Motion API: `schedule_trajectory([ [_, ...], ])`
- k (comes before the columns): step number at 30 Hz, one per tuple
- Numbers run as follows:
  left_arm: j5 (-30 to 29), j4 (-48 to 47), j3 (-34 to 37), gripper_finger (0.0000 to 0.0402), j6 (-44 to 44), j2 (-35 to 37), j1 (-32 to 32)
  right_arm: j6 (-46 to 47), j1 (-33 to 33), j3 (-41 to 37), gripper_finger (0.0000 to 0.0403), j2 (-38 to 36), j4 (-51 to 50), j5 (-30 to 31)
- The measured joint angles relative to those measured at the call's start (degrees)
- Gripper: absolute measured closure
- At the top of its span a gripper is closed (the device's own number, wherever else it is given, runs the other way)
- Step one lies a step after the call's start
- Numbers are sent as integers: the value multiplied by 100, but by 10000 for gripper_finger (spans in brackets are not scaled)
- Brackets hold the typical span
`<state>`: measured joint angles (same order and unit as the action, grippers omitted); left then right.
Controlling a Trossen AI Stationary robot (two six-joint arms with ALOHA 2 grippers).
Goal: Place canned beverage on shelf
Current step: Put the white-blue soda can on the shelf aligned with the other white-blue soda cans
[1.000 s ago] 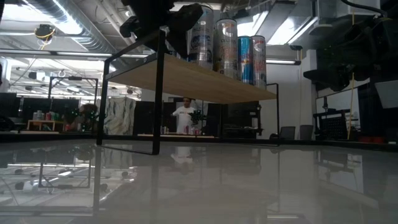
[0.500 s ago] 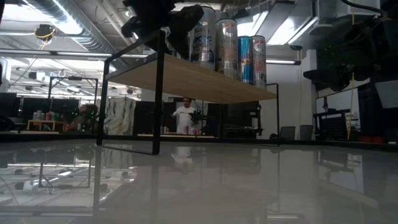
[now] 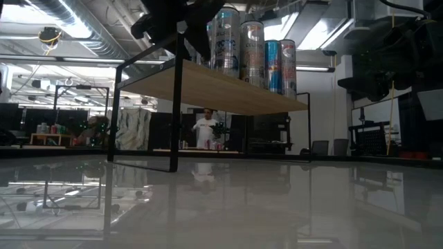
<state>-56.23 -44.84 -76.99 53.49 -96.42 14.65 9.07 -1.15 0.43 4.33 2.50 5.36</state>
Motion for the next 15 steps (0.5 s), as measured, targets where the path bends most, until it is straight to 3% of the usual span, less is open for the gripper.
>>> schedule_trajectory([
  [15,240,810,0,178,-637,2,-400,-1,0,0,15,-1,0,-1],
])
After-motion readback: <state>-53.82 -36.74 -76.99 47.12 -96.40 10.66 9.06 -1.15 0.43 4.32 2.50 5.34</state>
